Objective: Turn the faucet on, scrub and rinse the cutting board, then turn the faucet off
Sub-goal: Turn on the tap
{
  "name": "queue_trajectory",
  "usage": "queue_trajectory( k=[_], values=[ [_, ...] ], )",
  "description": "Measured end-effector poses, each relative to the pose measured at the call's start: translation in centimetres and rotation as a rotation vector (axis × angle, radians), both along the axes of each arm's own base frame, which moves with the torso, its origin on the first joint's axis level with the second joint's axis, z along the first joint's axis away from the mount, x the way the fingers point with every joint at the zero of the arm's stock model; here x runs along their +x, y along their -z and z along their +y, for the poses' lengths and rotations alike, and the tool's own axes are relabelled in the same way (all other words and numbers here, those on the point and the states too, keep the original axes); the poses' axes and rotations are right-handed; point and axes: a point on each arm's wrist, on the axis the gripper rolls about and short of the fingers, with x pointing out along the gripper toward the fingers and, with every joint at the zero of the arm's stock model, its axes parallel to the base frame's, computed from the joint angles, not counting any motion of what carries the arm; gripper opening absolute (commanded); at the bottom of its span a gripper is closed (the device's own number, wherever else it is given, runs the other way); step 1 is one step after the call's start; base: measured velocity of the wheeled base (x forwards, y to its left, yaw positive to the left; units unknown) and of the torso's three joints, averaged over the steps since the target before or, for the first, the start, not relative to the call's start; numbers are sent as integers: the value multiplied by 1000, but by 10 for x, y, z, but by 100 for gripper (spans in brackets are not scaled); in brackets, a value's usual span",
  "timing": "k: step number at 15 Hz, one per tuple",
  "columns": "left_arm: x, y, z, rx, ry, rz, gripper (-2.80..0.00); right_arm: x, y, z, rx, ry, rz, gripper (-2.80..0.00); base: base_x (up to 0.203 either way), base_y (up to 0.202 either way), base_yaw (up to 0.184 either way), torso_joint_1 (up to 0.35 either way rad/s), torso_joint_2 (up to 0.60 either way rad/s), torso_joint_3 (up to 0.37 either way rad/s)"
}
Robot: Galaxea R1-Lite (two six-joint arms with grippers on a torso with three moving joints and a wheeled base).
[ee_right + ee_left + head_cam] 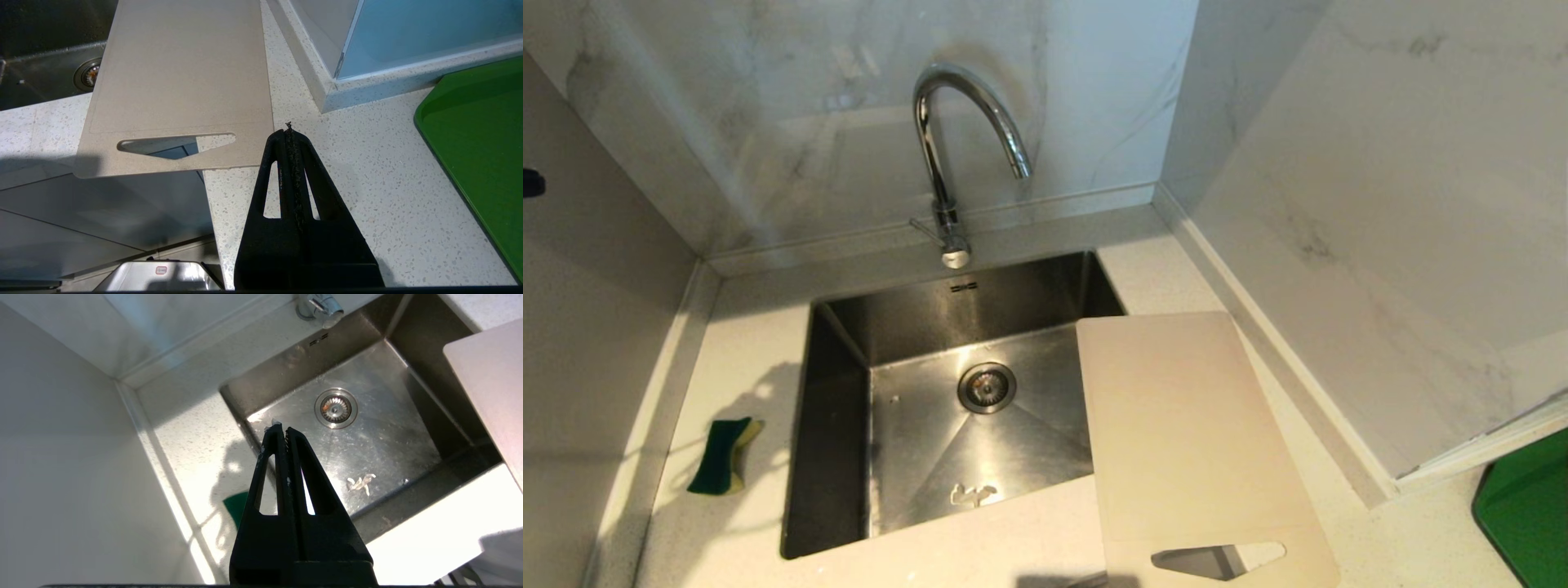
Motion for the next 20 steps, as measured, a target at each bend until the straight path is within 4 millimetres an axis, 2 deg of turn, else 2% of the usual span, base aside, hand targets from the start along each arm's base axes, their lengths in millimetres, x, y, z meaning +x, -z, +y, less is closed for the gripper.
queue_trajectory(
  k=[4,7,9,12,16,20],
  values=[
    [19,-26,-2,20,-14,64,-280,0,0,0,0,0,0,-280,0,0,0,0,0,0],
    [54,-17,-16,13,-108,212,-280,0,0,0,0,0,0,-280,0,0,0,0,0,0],
    [84,-9,-38,-56,-194,225,-280,0,0,0,0,0,0,-280,0,0,0,0,0,0],
    [119,10,-81,-138,-264,218,-280,0,0,0,0,0,0,-280,0,0,0,0,0,0],
    [162,35,-143,-361,-368,101,-280,0,0,0,0,0,0,-280,0,0,0,0,0,0],
    [204,63,-177,-510,-428,-11,-280,0,0,0,0,0,0,-280,0,0,0,0,0,0]
  ],
)
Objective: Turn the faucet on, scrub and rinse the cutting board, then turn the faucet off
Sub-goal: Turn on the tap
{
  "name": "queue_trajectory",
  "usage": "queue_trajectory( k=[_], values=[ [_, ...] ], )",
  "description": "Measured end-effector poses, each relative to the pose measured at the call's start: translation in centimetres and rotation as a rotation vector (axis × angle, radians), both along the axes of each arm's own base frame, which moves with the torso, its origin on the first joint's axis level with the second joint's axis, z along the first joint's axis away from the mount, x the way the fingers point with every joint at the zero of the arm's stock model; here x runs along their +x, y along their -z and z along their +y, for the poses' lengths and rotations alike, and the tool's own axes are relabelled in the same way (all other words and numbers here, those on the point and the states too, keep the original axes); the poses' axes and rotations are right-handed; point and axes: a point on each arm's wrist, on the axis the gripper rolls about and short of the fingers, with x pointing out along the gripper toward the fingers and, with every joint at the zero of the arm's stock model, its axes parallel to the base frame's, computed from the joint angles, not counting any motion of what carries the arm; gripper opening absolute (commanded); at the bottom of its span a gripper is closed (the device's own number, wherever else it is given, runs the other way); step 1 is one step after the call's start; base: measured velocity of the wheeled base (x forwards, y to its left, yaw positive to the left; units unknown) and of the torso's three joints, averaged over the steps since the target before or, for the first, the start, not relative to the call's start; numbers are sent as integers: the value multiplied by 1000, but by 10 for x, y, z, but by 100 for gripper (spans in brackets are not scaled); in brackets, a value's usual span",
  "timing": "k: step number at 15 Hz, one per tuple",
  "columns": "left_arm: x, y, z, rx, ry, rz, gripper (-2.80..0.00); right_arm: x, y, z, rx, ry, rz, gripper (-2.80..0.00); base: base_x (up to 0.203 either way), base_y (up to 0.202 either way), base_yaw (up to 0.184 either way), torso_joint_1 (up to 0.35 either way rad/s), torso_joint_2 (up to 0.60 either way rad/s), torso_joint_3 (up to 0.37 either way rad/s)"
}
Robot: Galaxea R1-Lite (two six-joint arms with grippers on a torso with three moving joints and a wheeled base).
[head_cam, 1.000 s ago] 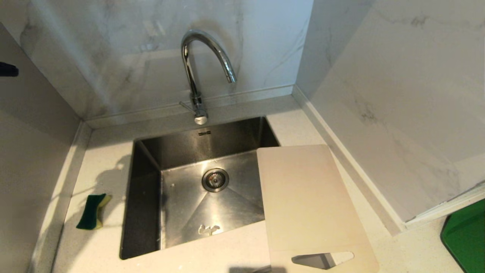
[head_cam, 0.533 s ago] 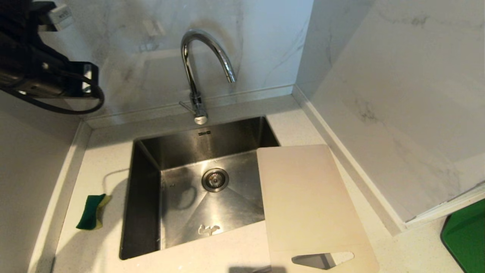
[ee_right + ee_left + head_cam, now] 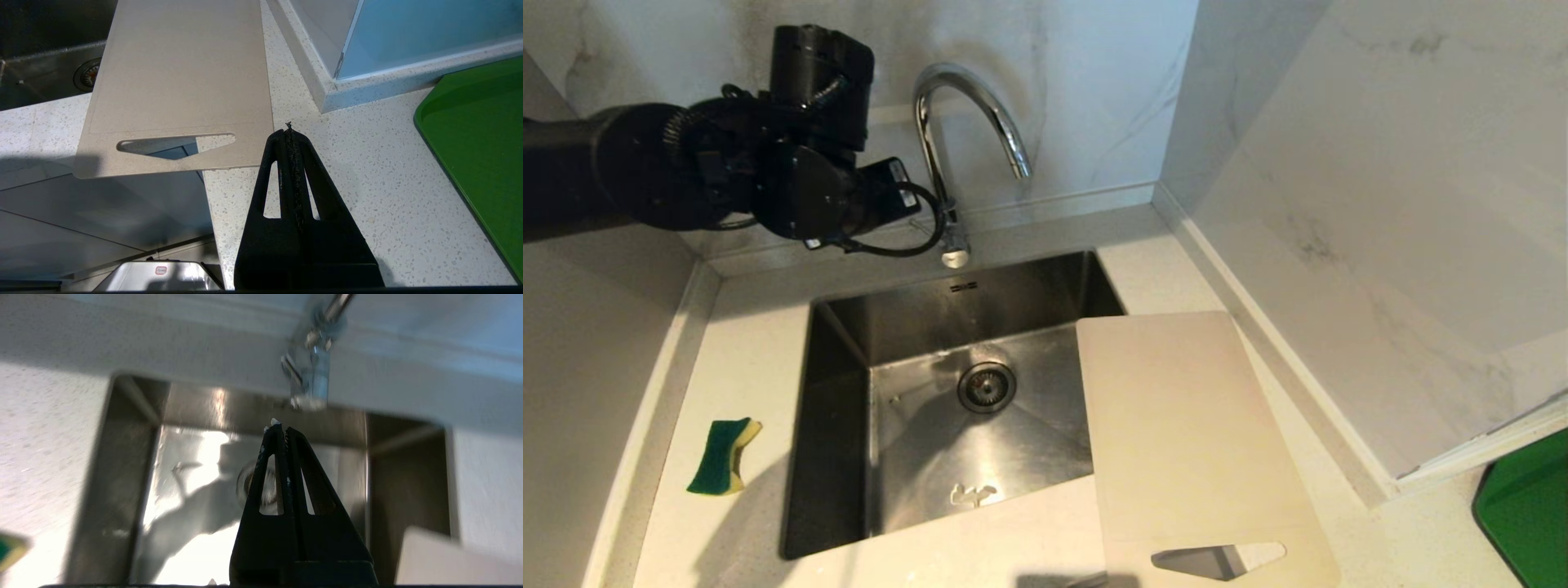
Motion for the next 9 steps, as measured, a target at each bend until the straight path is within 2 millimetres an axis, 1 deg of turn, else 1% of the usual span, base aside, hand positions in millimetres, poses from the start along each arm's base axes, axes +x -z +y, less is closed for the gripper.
queue_trajectory(
  k=[1,2,5,9],
  values=[
    [10,7,-3,-7,-27,-19,0,0,0,0,0,0,0,-280,0,0,0,0,0,0],
    [20,14,-6,-13,-44,-33,0,0,0,0,0,0,0,-280,0,0,0,0,0,0],
    [41,33,-13,-26,-53,-55,0,0,0,0,0,0,0,-280,0,0,0,0,0,0],
    [62,47,-18,-70,-80,-128,0,0,0,0,0,0,0,-280,0,0,0,0,0,0]
  ],
)
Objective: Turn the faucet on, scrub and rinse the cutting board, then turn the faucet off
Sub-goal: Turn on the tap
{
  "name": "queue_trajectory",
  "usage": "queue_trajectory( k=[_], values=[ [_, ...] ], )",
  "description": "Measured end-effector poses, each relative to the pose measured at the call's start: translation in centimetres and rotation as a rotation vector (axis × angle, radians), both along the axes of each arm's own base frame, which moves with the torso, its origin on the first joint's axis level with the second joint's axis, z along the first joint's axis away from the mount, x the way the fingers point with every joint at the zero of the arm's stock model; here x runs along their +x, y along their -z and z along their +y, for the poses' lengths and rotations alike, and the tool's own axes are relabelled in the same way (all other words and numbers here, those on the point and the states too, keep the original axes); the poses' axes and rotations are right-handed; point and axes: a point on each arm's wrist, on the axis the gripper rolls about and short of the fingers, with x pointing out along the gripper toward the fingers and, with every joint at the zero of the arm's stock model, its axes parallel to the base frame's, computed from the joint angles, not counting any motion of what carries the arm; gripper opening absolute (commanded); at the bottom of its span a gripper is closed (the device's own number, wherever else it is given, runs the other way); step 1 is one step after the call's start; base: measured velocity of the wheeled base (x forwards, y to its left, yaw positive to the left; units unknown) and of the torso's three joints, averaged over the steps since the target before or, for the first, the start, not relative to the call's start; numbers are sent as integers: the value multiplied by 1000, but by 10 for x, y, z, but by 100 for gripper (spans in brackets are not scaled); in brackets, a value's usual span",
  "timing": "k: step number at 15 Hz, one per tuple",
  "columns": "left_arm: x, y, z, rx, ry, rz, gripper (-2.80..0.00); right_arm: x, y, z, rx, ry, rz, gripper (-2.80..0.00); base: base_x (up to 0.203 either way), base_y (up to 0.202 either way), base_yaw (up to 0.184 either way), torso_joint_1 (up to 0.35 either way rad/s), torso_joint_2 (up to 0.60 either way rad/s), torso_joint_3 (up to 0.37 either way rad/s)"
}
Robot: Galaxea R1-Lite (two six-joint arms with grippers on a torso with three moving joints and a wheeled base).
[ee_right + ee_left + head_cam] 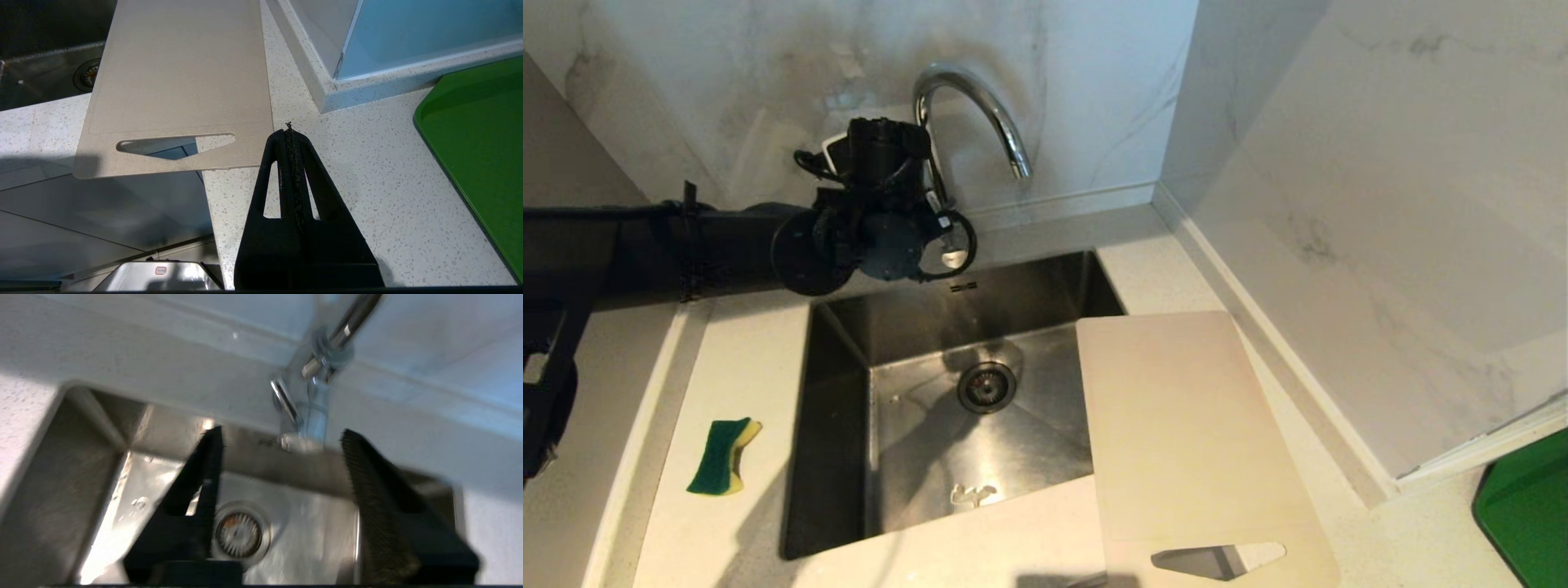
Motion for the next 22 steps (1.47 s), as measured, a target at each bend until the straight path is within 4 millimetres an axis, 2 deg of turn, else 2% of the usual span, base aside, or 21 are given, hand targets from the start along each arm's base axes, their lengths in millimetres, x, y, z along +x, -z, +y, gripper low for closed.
queue_trajectory(
  k=[8,12,18,22],
  values=[
    [19,29,-8,-17,-54,-6,0,0,0,0,0,0,0,-280,0,0,0,0,0,0],
    [26,30,-15,-41,-52,-100,0,0,0,0,0,0,0,-280,0,0,0,0,0,0],
    [37,48,-16,-9,-82,-87,0,0,0,0,0,0,0,-280,0,0,0,0,0,0],
    [42,49,-12,-21,-95,-105,0,0,0,0,0,0,0,-280,0,0,0,0,0,0]
  ],
)
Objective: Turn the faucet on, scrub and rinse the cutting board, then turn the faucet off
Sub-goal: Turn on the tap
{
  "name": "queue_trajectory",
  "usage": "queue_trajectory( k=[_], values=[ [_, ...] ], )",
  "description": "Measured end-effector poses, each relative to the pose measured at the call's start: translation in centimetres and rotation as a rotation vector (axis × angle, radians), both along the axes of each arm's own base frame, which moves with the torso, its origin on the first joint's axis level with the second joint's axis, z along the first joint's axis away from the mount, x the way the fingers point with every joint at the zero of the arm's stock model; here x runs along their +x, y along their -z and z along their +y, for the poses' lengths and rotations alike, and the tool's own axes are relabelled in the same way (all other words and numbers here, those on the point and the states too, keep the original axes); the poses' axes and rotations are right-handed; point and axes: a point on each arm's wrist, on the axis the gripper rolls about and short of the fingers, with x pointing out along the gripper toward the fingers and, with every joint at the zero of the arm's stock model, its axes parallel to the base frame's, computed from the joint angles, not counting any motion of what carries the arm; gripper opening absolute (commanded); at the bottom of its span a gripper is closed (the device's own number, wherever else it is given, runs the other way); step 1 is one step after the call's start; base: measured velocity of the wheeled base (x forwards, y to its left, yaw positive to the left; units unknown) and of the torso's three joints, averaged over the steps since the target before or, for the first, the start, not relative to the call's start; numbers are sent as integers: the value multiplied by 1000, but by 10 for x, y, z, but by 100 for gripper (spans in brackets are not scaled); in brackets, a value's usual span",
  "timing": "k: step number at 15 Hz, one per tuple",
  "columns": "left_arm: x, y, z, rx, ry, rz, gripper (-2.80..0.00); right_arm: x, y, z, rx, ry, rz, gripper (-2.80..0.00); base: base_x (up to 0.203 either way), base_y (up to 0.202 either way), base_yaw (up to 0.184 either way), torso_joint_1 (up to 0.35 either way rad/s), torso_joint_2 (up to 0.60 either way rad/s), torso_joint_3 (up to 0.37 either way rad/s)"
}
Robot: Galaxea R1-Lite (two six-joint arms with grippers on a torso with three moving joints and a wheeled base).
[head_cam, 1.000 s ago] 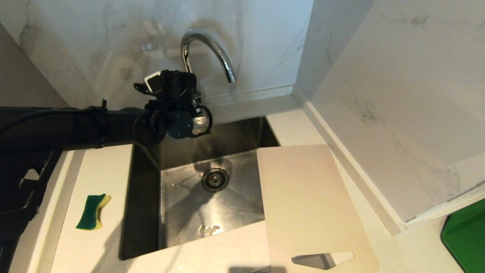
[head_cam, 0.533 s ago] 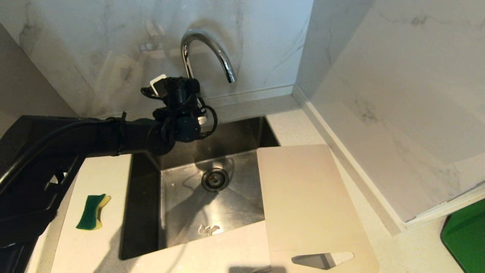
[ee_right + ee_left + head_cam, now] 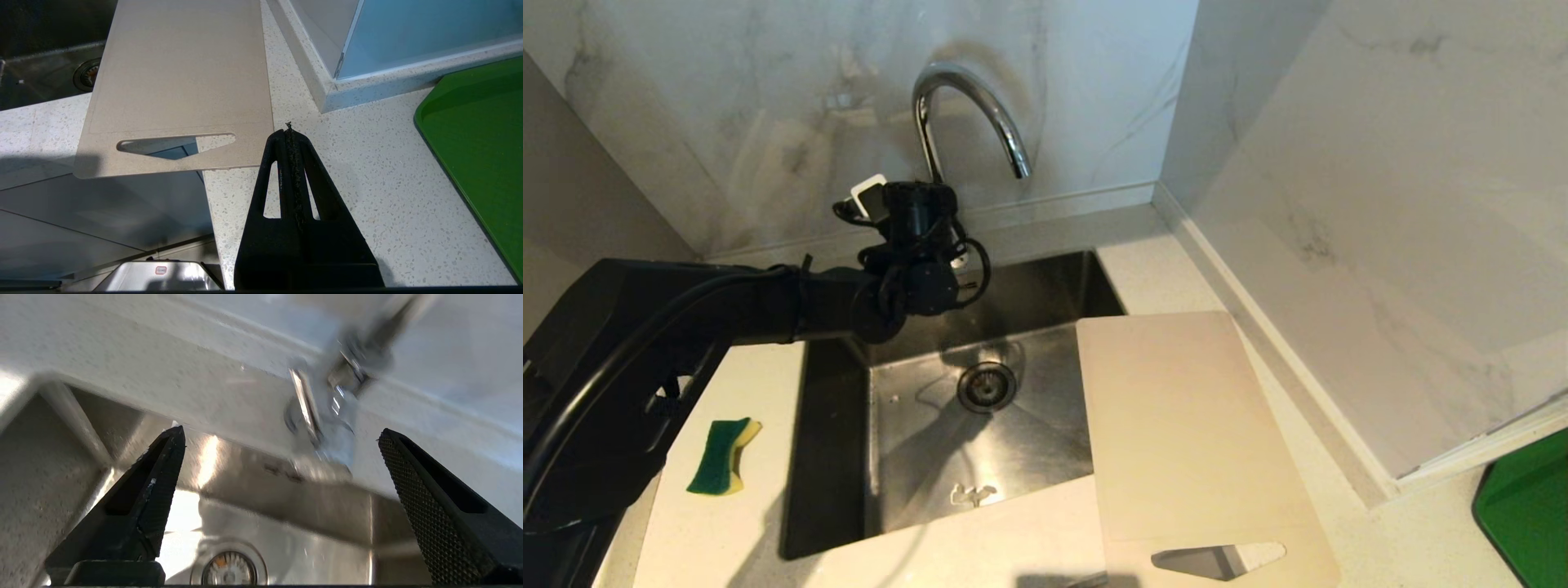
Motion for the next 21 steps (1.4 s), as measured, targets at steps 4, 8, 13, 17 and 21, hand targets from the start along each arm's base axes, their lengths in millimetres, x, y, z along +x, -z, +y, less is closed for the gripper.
queue_trajectory(
  k=[4,8,13,17,21],
  values=[
    [3,0,5,2,-13,-2,0,0,0,0,0,0,0,-280,0,0,0,0,0,0],
    [9,4,10,13,-29,-16,0,0,0,0,0,0,0,-280,0,0,0,0,0,0],
    [17,6,20,39,-55,-30,0,0,0,0,0,0,0,-280,0,0,0,0,0,0],
    [26,19,24,53,-63,-10,0,0,0,0,0,0,0,-280,0,0,0,0,0,0],
    [30,24,25,84,-72,-25,0,0,0,0,0,0,0,-280,0,0,0,0,0,0]
  ],
)
